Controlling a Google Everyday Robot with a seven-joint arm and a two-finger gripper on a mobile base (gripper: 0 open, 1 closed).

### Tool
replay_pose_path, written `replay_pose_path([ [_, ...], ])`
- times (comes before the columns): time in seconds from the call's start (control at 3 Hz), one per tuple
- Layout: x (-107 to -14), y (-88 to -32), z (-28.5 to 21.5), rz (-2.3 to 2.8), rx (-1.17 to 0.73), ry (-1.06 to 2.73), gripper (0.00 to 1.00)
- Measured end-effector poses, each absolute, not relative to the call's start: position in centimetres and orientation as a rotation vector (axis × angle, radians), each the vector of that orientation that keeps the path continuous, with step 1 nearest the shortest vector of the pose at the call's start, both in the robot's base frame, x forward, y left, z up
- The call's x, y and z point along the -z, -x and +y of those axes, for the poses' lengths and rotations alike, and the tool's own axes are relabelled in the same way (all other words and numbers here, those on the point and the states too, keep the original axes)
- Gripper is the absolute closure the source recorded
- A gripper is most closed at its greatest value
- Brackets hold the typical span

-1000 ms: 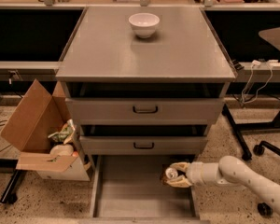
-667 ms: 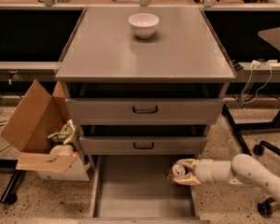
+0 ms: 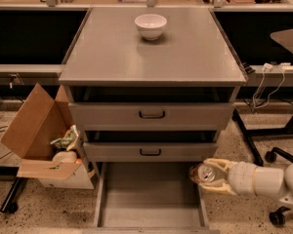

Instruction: Pick orange can from bottom drawer and place on counter

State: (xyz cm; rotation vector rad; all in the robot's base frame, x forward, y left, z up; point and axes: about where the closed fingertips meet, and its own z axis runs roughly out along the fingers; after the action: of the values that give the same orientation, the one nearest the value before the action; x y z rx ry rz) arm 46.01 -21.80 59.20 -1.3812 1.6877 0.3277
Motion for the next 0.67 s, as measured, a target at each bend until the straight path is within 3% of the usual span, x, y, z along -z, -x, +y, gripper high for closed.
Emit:
replay_pose_path([
  [0.67,-62.2,-47.5,-22.4,1.708,-0.306,1.387,1.0],
])
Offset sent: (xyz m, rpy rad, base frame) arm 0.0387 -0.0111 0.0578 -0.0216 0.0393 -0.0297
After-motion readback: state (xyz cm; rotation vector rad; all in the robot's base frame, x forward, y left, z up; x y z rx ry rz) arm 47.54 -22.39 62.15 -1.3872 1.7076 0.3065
